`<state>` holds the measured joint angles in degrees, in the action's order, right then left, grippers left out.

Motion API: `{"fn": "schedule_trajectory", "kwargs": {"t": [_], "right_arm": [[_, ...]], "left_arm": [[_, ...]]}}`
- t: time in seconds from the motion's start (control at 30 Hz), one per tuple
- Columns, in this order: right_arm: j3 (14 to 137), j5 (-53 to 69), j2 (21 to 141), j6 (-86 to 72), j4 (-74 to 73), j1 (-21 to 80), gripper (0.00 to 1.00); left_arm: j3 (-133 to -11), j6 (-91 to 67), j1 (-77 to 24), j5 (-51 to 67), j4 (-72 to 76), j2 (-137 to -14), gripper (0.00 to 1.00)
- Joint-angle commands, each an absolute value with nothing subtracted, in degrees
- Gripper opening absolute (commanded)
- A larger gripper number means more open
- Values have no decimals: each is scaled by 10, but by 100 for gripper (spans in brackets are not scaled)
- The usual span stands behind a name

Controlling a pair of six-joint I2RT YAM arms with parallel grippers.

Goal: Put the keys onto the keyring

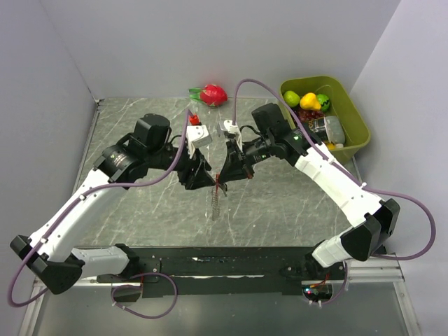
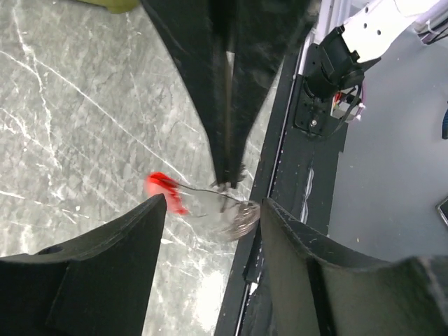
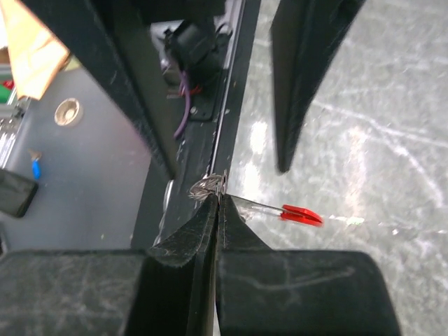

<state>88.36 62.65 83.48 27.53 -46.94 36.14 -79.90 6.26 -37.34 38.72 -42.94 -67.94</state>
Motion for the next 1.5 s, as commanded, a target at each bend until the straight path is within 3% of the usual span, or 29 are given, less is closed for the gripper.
{"fn": "schedule_trajectory", "kwargs": {"t": [0.0,0.7,0.8,0.87,0.93,1.1,1.13,1.17,1.23,1.27,1.37,1.47], "right_arm": [[897,649,817,309,-506,364,0],[862,621,791,271,-436,363,0],[860,620,789,271,-435,362,0],[858,619,788,269,-430,362,0],[858,617,787,269,-430,362,0],[848,605,777,253,-409,359,1],[844,593,772,240,-393,359,9],[830,583,759,211,-376,359,26],[812,555,742,185,-323,354,42],[793,552,723,164,-306,353,56],[754,545,685,122,-231,344,78],[722,543,656,90,-173,331,86]], "left_arm": [[-854,93,-375,384,-466,-692,60],[-863,112,-388,408,-484,-750,36],[-863,112,-392,405,-486,-754,29],[-865,113,-395,403,-489,-758,19],[-868,112,-398,393,-490,-764,1],[-863,107,-401,383,-481,-762,1],[-859,105,-401,374,-469,-758,1],[-853,99,-402,369,-459,-752,1],[-812,67,-401,341,-385,-719,1],[-771,55,-401,329,-348,-705,1],[-685,12,-401,296,-223,-643,1],[-609,-36,-401,273,-104,-581,1]]}}
